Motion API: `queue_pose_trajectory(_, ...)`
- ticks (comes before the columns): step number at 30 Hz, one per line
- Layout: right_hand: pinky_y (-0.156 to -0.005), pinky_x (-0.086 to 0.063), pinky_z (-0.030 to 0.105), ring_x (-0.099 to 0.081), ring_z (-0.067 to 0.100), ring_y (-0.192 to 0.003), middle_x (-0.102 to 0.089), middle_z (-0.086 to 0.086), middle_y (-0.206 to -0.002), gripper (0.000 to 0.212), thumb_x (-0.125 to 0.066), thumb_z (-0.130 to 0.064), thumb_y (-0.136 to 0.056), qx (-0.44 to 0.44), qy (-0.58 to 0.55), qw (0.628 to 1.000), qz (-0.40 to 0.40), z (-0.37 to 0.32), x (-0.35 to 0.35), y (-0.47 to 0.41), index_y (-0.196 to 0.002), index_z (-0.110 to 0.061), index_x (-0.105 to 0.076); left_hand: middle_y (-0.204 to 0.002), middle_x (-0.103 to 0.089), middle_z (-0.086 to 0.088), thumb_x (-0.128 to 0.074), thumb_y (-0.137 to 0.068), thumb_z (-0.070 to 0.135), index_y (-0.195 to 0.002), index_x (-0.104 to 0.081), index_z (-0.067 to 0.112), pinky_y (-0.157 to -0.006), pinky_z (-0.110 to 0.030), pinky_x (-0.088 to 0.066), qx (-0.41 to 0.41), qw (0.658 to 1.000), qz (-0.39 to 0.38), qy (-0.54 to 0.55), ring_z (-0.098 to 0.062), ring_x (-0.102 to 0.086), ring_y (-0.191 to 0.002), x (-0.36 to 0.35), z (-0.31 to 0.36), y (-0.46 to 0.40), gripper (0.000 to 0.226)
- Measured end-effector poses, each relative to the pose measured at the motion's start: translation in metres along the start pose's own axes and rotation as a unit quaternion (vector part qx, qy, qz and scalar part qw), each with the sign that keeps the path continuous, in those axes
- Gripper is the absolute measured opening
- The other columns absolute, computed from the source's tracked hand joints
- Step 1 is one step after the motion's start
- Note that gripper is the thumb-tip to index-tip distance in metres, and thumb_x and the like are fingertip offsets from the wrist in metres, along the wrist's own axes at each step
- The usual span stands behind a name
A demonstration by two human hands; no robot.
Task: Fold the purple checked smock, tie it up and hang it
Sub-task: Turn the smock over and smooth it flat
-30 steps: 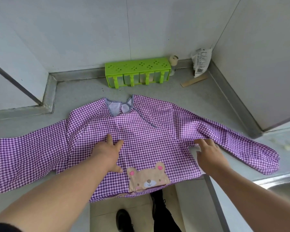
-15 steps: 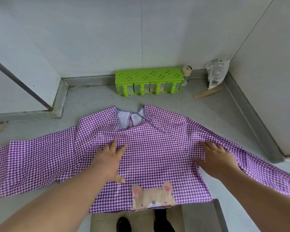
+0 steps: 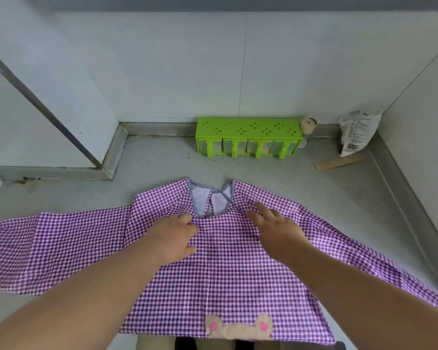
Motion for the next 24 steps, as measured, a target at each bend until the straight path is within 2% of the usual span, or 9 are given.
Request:
queue_pose_trajectory(4, -0.114, -0.041, 0.054, -0.026, 0.029, -0.156, -0.008, -0.002, -0.174, 0.096, -0.073, -0.038, -0.094, -0.053, -0.050, 0.997, -0.024, -0.002, 0.009, -0.023, -0.164, -0.031, -0.007, -0.132, -0.052, 0.006, -0.054, -0.100, 0.057, -0.133, -0.063, 0.032, -0.101, -0.043, -0.051, 0.022, 0.997, 0.064, 0.042, -0.019, -0.055, -0.120, 0.025, -0.027, -0.023, 0.042)
queue_pose_trajectory(7, -0.116, -0.038, 0.055, -0.021, 0.028, -0.157, -0.010, -0.003, -0.174, 0.100, -0.074, -0.050, -0.090, -0.080, -0.052, 0.994, -0.049, 0.000, 0.007, -0.030, -0.165, -0.029, -0.011, -0.137, -0.054, 0.005, -0.059, -0.101, 0.047, -0.132, -0.063, 0.030, -0.105, -0.039, -0.048, 0.033, 0.989, 0.113, 0.094, -0.023, -0.057, -0.124, 0.042, -0.056, -0.051, 0.036)
queue_pose_trajectory(9, -0.118, -0.038, 0.054, -0.021, 0.027, -0.158, -0.010, -0.004, -0.174, 0.101, -0.076, -0.049, -0.089, -0.090, -0.052, 0.993, -0.053, 0.002, 0.006, -0.030, -0.165, -0.029, -0.012, -0.153, -0.048, 0.005, -0.062, -0.101, 0.039, -0.143, -0.055, 0.028, -0.111, -0.037, -0.044, 0.034, 0.984, 0.117, 0.132, -0.024, -0.053, -0.134, 0.045, -0.068, -0.067, 0.043)
queue_pose_trajectory(11, -0.119, -0.038, 0.053, -0.022, 0.026, -0.157, -0.012, -0.006, -0.173, 0.102, -0.077, -0.051, -0.087, -0.096, -0.056, 0.993, -0.052, 0.004, 0.006, -0.030, -0.165, -0.031, -0.013, -0.169, -0.032, 0.006, -0.063, -0.101, 0.035, -0.154, -0.041, 0.031, -0.115, -0.041, -0.042, 0.029, 0.985, 0.097, 0.142, -0.026, -0.047, -0.144, 0.045, -0.072, -0.081, 0.058)
queue_pose_trajectory(14, -0.119, -0.037, 0.053, -0.022, 0.023, -0.157, -0.013, -0.009, -0.173, 0.104, -0.077, -0.055, -0.085, -0.101, -0.062, 0.992, -0.040, 0.006, 0.006, -0.032, -0.164, -0.034, -0.014, -0.171, -0.030, 0.002, -0.065, -0.099, 0.038, -0.164, -0.023, 0.035, -0.113, -0.048, -0.045, 0.047, 0.987, 0.060, 0.142, -0.029, -0.047, -0.145, 0.037, -0.079, -0.101, 0.077)
queue_pose_trajectory(16, -0.120, -0.037, 0.052, -0.021, 0.022, -0.158, -0.012, -0.010, -0.173, 0.104, -0.077, -0.055, -0.085, -0.103, -0.064, 0.992, -0.040, 0.006, 0.007, -0.031, -0.164, -0.033, -0.013, -0.162, -0.043, -0.002, -0.070, -0.094, 0.040, -0.159, -0.034, 0.033, -0.110, -0.048, -0.049, 0.065, 0.985, 0.038, 0.154, -0.030, -0.053, -0.137, 0.027, -0.084, -0.109, 0.075)
queue_pose_trajectory(19, -0.121, -0.036, 0.051, -0.021, 0.022, -0.157, -0.013, -0.011, -0.173, 0.105, -0.077, -0.055, -0.084, -0.106, -0.073, 0.991, -0.040, 0.005, 0.009, -0.032, -0.165, -0.033, -0.013, -0.126, -0.061, -0.004, -0.066, -0.094, 0.037, -0.119, -0.062, 0.022, -0.092, -0.044, -0.056, 0.054, 0.991, 0.026, 0.116, -0.027, -0.062, -0.107, 0.022, -0.082, -0.116, 0.029)
queue_pose_trajectory(21, -0.121, -0.036, 0.051, -0.023, 0.021, -0.157, -0.015, -0.011, -0.172, 0.106, -0.078, -0.055, -0.083, -0.108, -0.076, 0.990, -0.039, 0.005, 0.010, -0.032, -0.164, -0.033, -0.014, -0.113, -0.062, -0.004, -0.060, -0.095, 0.033, -0.097, -0.059, 0.022, -0.083, -0.038, -0.054, 0.062, 0.989, 0.039, 0.129, -0.025, -0.062, -0.097, 0.026, -0.084, -0.117, 0.011)
queue_pose_trajectory(24, -0.120, -0.037, 0.051, -0.023, 0.021, -0.157, -0.015, -0.012, -0.172, 0.107, -0.078, -0.056, -0.083, -0.110, -0.077, 0.990, -0.040, 0.005, 0.009, -0.032, -0.164, -0.032, -0.013, -0.101, -0.058, 0.000, -0.056, -0.094, 0.028, -0.099, -0.056, 0.022, -0.073, -0.034, -0.044, 0.118, 0.960, 0.055, 0.249, -0.024, -0.059, -0.094, 0.030, -0.103, -0.118, 0.008)
Point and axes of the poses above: each hand's wrist, its own y-axis away from the middle knuckle, its own x-axis out of the back of the hand, z = x × y, the point moved 10 cm from there along -y, towards the middle knuckle
